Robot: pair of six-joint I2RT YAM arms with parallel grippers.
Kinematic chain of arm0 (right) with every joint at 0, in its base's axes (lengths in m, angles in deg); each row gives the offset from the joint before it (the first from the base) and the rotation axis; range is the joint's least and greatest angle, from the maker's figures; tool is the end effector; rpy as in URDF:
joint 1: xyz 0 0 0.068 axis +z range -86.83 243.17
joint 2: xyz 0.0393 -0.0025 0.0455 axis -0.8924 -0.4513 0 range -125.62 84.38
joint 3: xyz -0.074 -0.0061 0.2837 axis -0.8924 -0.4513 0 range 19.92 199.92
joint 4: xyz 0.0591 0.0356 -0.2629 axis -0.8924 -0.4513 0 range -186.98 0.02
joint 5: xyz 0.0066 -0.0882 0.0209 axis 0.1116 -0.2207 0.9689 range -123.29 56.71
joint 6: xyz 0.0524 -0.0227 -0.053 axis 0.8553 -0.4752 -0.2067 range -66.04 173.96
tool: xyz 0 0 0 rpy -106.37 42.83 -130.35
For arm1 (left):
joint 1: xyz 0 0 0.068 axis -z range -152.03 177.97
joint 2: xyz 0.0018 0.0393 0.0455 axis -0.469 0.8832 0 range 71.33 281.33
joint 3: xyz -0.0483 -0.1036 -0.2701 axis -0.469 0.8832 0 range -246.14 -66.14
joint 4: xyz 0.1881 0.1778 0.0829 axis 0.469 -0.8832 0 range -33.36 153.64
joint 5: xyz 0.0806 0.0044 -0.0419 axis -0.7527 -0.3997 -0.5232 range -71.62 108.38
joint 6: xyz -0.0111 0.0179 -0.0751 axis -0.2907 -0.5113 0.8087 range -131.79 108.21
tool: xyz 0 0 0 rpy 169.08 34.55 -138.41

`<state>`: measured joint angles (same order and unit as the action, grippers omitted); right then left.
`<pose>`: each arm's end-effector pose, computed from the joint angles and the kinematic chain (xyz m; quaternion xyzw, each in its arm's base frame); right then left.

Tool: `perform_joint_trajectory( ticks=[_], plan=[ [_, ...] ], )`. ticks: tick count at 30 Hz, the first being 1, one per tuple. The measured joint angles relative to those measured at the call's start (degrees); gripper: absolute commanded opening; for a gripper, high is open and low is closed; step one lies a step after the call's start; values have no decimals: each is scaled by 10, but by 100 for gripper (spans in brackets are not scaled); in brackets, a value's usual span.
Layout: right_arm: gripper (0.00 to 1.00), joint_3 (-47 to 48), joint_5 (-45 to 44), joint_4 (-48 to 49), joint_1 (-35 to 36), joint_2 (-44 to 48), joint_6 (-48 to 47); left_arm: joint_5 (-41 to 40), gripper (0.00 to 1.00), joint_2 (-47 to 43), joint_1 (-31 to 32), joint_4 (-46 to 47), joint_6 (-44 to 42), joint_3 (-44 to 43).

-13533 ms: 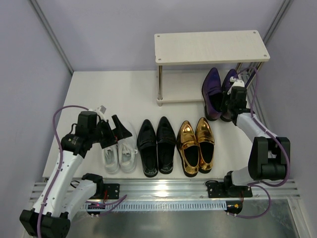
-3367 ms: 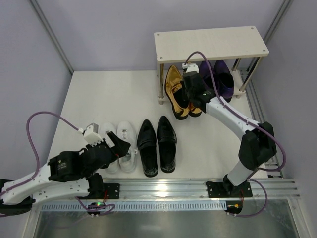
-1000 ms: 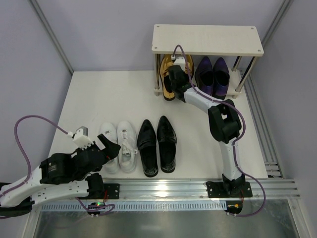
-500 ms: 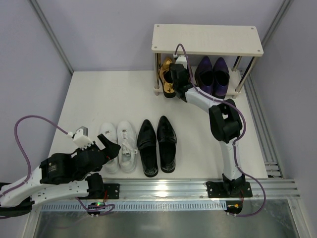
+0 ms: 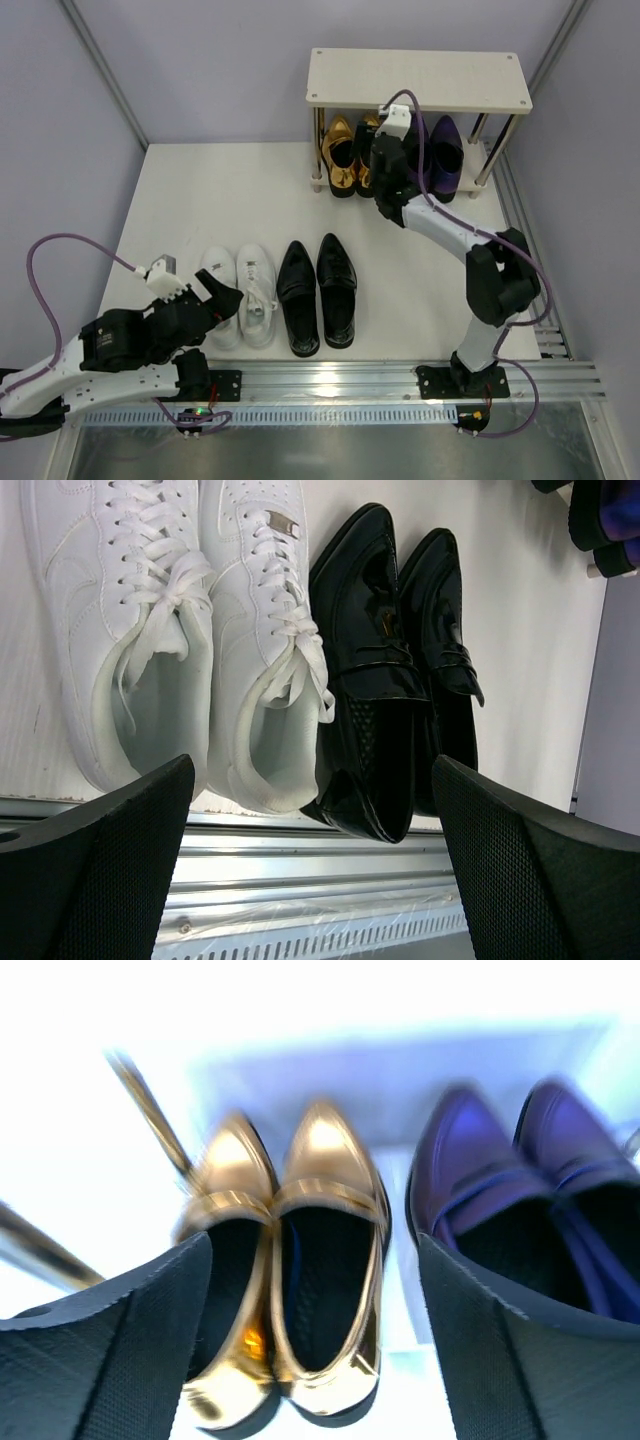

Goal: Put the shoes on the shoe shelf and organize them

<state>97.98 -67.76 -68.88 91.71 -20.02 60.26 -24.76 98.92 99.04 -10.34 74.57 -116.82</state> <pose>0.4354 0.1939 0.3180 0.0600 0.7308 -0.0162 0.6798 0.0614 -0.0389 0.3059 -0.2385 0.8522 -0.2375 0.4006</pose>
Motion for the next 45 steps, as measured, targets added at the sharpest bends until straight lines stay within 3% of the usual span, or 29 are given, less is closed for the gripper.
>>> perform_joint_trajectory(
  ticks=[5,8,15,18,24,29,36,44,45],
  plan=[
    [89,-40,-18,16,31,121,-2,-9,100,-7,0,4,-5,0],
    [90,-77,-16,-25,55,194,5,-13,100,-12,0,7,-13,0],
    [90,-121,57,-278,134,314,110,-28,100,-18,0,25,-42,0],
    [91,-160,83,-370,229,340,165,-30,100,-18,0,35,-56,0],
    [95,-181,87,-484,404,310,310,-30,100,-16,0,49,-74,0],
    [96,-178,55,-542,485,250,420,-14,100,-15,0,52,-75,0],
    [96,-180,20,-576,503,189,525,13,100,-21,0,49,-68,0],
    [86,-200,-1,-492,492,148,504,22,100,-43,0,37,-58,0],
    [80,-200,4,-474,488,131,497,22,100,-43,0,35,-58,0]
  ],
)
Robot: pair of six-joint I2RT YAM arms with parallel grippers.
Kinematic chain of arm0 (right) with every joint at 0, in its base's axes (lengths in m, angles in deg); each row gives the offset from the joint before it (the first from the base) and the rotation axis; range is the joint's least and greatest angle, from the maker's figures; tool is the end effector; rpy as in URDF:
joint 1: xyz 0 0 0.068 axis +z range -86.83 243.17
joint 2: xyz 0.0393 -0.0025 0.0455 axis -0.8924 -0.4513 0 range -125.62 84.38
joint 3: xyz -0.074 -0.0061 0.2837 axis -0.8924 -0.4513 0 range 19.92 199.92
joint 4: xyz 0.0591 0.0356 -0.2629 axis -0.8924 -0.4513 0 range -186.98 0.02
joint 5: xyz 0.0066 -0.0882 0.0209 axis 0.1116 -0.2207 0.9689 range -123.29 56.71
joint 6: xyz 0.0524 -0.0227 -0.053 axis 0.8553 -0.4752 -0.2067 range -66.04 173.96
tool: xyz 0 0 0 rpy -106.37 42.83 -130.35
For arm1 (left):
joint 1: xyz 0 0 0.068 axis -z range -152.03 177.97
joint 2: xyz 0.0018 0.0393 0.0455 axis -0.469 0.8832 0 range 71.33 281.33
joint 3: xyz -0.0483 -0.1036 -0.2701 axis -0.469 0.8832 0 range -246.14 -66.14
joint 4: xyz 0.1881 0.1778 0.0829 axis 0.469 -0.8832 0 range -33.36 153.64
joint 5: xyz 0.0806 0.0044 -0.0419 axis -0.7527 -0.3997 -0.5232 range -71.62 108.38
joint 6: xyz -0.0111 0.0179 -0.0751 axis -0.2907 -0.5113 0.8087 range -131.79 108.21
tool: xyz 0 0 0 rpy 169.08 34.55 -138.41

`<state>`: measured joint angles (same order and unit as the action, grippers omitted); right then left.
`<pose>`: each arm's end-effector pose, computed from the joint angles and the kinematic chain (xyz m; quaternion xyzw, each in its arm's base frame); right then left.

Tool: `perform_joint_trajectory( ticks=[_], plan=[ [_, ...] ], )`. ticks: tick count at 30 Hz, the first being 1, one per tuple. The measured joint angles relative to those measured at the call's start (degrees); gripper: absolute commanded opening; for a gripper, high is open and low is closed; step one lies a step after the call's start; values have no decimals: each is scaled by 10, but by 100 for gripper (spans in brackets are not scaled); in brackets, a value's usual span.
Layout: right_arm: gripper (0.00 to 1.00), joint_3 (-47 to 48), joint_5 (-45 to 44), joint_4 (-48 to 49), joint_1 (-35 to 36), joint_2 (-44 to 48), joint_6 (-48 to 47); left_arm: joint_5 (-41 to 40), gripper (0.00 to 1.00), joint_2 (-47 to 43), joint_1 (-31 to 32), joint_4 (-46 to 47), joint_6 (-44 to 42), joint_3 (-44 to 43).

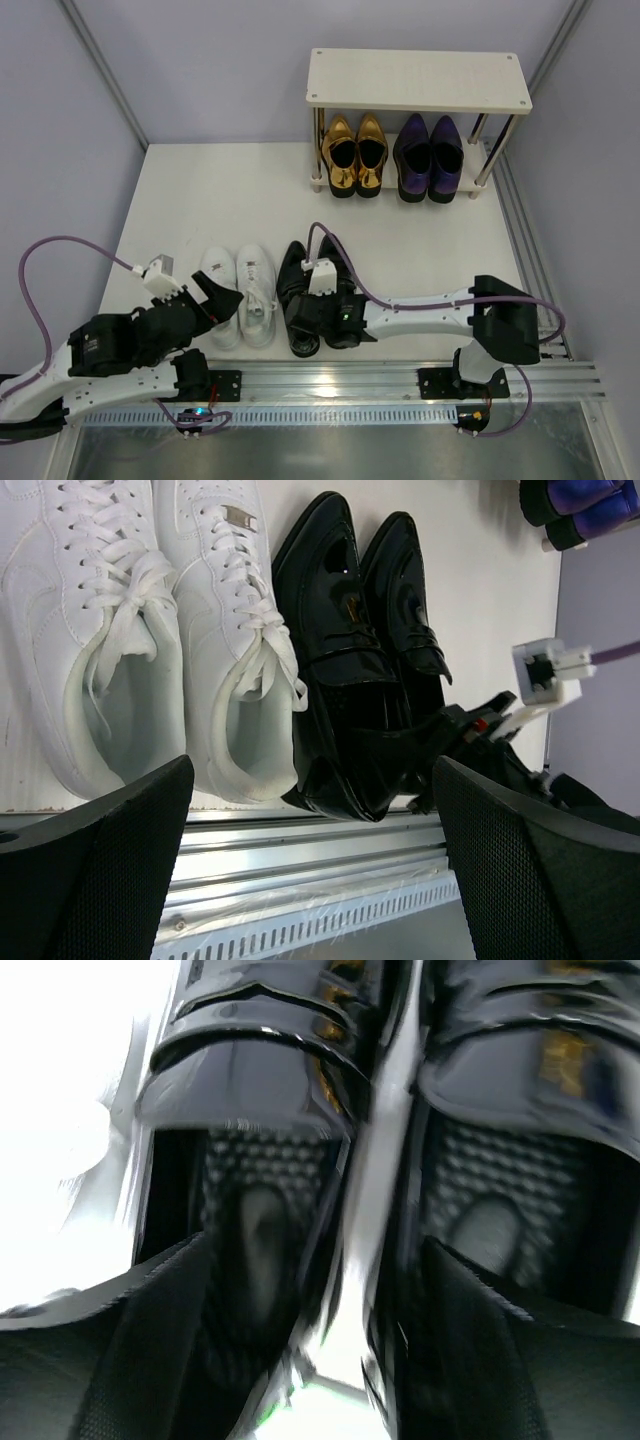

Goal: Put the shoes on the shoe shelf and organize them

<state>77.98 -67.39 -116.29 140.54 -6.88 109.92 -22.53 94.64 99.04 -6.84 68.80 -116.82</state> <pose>0.1105 0.3224 0.1973 -0.0955 0.9207 0.1188 0.3594 0.0570 -0.0320 0.3122 -0.2099 0.8451 -0.2830 0.4021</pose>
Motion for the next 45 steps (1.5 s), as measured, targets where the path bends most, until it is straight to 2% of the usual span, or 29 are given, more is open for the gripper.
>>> perform_joint_trajectory(
  ticks=[2,4,5,6,7,9,10,22,31,38,42,45],
  plan=[
    [76,2,8,25,-8,-31,-13,0,100,0,0,-3,0,0],
    [62,6,11,27,-12,-43,-24,0,100,0,0,-7,0,0],
    [53,7,13,31,-13,-45,-27,0,100,0,0,-9,0,0],
    [38,8,13,34,-15,-47,-31,0,100,0,0,-10,0,0],
    [27,9,12,34,-16,-49,-36,0,100,-1,0,-11,0,0],
    [15,8,8,27,-23,-47,-37,0,100,-6,0,-12,0,0],
    [4,7,7,23,-26,-46,-36,0,100,-9,0,-14,0,0],
    [4,-25,3,24,-32,0,-41,0,100,-33,0,-28,2,0],
    [4,-30,-33,-118,-33,159,-78,-1,100,-27,0,-25,-1,0],
    [4,79,-112,-196,-63,268,-187,-3,100,-3,0,-9,-15,0],
    [4,171,-143,-176,-131,303,-293,-3,100,10,0,6,-20,0],
    [4,241,-164,-141,-210,306,-384,-3,100,18,0,15,-25,0]
  ],
)
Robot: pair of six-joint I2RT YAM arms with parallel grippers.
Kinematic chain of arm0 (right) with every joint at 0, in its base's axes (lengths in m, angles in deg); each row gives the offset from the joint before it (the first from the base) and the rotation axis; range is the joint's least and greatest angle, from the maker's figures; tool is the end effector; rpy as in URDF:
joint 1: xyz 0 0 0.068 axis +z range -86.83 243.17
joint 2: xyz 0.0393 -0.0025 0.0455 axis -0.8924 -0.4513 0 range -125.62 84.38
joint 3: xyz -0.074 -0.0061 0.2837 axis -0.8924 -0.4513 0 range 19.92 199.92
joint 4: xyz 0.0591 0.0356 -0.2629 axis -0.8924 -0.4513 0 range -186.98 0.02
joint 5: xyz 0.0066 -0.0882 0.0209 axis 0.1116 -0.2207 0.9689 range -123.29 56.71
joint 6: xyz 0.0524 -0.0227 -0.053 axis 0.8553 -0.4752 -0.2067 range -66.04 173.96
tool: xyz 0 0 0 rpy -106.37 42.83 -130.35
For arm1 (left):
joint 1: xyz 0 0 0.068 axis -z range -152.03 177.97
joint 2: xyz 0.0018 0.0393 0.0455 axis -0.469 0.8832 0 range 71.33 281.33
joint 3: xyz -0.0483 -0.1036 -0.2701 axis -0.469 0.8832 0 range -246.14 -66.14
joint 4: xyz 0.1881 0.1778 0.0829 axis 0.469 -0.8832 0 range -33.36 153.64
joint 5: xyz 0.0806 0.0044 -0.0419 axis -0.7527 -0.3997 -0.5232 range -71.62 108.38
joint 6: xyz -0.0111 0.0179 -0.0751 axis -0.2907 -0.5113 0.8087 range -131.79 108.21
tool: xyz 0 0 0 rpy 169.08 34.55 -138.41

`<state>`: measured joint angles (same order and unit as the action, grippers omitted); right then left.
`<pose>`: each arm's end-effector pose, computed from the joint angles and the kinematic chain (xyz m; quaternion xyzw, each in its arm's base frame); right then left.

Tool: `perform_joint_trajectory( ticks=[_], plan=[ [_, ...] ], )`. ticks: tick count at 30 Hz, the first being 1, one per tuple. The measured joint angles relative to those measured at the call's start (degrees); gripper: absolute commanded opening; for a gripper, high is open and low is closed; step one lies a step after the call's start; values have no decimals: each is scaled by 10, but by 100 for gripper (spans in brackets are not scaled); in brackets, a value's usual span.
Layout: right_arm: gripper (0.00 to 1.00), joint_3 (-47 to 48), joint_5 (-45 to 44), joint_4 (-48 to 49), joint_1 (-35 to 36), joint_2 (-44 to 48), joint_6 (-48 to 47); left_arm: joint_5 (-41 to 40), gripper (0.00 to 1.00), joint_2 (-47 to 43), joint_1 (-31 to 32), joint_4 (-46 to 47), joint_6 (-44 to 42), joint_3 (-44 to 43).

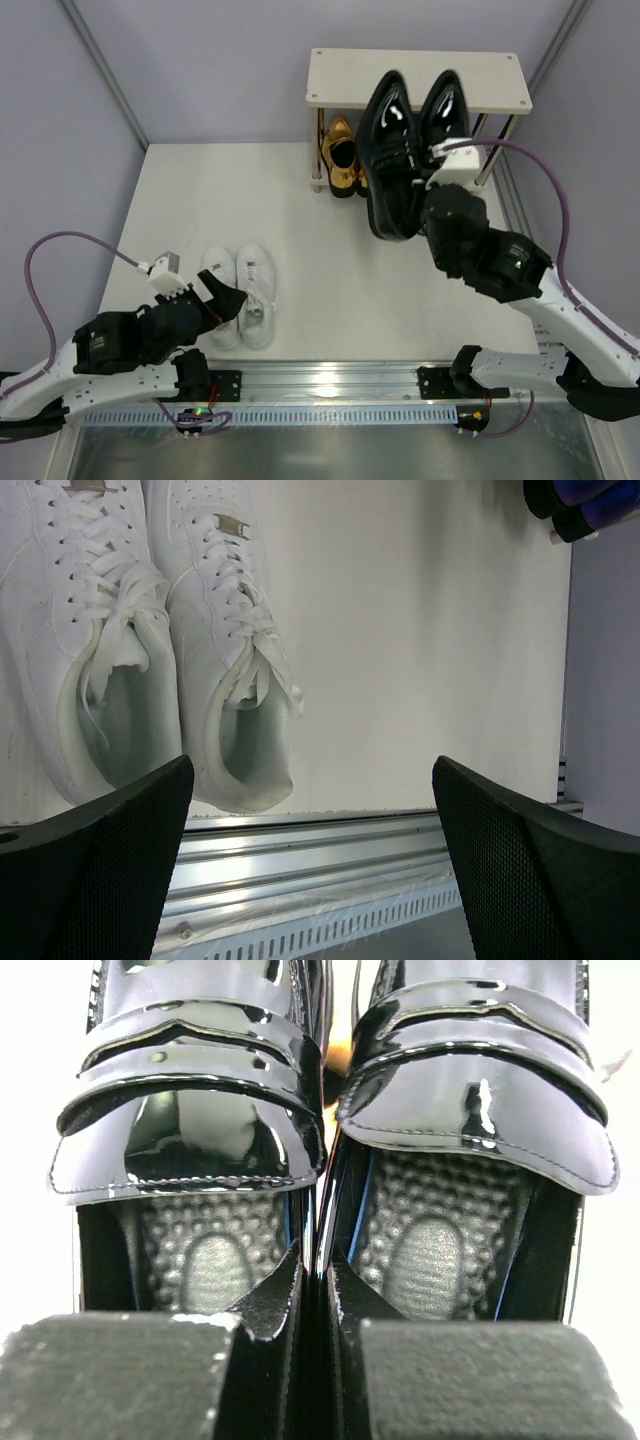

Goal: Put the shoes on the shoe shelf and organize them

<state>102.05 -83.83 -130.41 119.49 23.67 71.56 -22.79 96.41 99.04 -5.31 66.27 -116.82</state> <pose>0.1574 0.1436 0.4736 -0.0102 0.7768 0.0379 0.6286 0.0599 -0.0398 0.3138 -0.1914 0.8496 -0.2714 0.4098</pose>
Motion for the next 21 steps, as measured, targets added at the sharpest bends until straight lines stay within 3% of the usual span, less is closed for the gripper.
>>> perform_joint_trajectory(
  ticks=[7,15,21],
  plan=[
    [4,202,43,12,-229,-98,-110,3,100,10,0,16,-5,0],
    [4,504,229,-22,-429,-326,-138,5,100,16,0,26,-5,0],
    [4,517,389,-52,-517,-389,-132,5,100,18,0,27,-5,-1]
  ],
)
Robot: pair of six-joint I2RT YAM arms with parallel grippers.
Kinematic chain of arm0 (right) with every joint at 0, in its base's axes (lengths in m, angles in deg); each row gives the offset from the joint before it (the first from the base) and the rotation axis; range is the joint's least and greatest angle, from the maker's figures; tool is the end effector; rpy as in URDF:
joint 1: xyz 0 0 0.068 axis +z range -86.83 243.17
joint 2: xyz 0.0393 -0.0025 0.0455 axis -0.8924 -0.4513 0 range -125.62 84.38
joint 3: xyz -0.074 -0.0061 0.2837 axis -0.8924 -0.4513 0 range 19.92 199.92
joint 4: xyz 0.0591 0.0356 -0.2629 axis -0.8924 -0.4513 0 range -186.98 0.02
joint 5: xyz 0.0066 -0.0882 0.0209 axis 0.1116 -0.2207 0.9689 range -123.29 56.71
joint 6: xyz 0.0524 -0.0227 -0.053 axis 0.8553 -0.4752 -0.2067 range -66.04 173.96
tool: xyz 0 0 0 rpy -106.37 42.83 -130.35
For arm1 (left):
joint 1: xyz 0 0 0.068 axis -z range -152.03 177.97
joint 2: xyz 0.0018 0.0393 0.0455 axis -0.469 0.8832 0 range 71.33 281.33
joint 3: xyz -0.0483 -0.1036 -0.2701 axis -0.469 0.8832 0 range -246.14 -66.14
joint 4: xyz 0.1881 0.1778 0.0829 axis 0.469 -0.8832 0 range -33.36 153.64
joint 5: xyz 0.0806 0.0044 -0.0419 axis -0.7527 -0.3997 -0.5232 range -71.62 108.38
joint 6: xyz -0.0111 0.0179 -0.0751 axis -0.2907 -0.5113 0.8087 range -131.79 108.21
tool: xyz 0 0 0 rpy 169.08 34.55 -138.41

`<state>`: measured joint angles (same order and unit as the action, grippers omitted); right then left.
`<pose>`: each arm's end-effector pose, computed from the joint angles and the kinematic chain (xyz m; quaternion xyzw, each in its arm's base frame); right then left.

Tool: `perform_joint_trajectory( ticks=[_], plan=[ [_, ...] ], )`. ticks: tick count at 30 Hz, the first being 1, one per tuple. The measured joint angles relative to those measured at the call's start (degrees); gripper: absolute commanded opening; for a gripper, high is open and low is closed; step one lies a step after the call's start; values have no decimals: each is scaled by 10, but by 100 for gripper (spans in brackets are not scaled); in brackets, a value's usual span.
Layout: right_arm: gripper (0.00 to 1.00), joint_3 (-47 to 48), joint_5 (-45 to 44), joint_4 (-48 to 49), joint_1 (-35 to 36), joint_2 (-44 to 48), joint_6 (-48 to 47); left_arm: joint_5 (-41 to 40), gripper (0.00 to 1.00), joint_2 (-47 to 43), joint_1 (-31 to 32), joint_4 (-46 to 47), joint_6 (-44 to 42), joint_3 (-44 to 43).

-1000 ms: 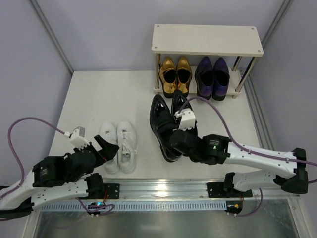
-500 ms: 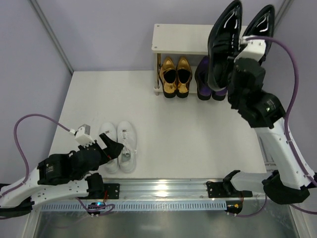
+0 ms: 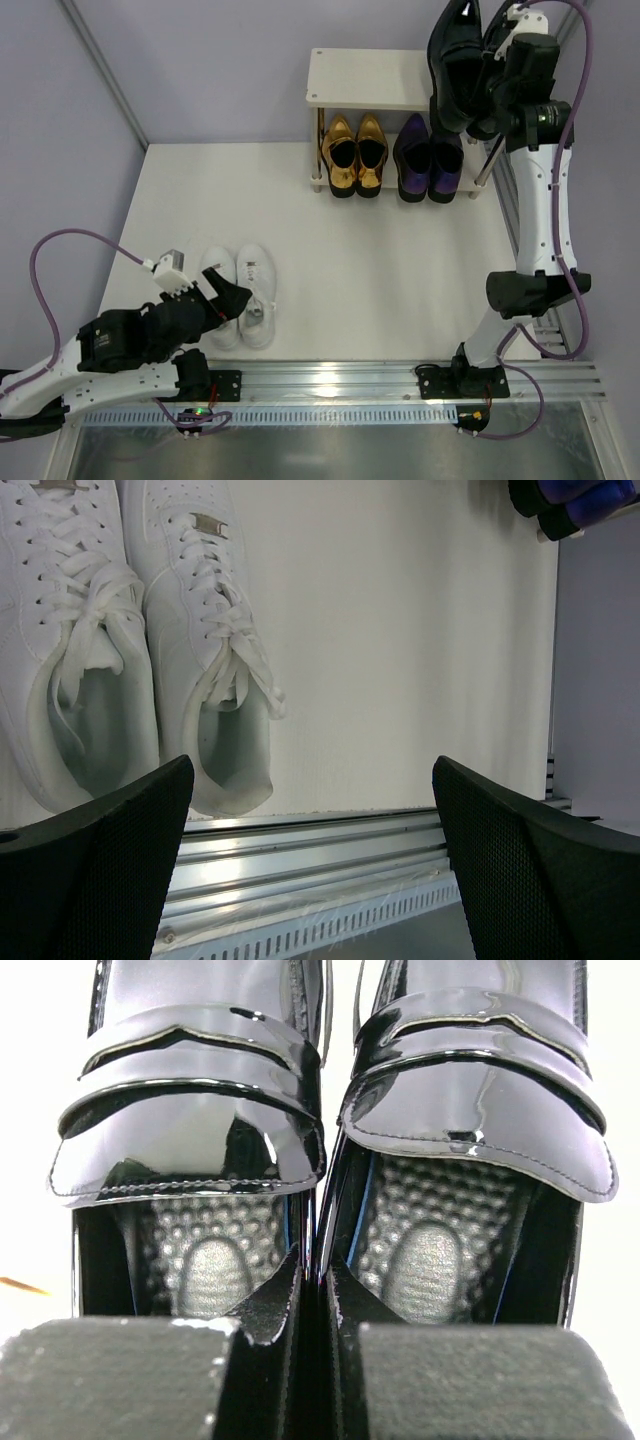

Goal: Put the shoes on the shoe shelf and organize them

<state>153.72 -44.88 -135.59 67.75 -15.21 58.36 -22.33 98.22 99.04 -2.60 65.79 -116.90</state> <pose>0.3817 0.0172 0.5606 0.0628 0.7700 -0.0286 0.6344 0.0630 -0.0499 0.3169 -0.1889 0.8484 -0.2785 0.4086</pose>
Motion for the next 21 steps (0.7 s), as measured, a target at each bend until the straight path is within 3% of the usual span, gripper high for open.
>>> perform_joint_trajectory(
  ticks=[6,21],
  plan=[
    [4,-14,118,-55,-59,-16,6,-1,100,0,0,0,0,-1],
    [4,11,199,-38,-67,-24,3,-3,100,-10,0,-1,2,-1]
  ],
)
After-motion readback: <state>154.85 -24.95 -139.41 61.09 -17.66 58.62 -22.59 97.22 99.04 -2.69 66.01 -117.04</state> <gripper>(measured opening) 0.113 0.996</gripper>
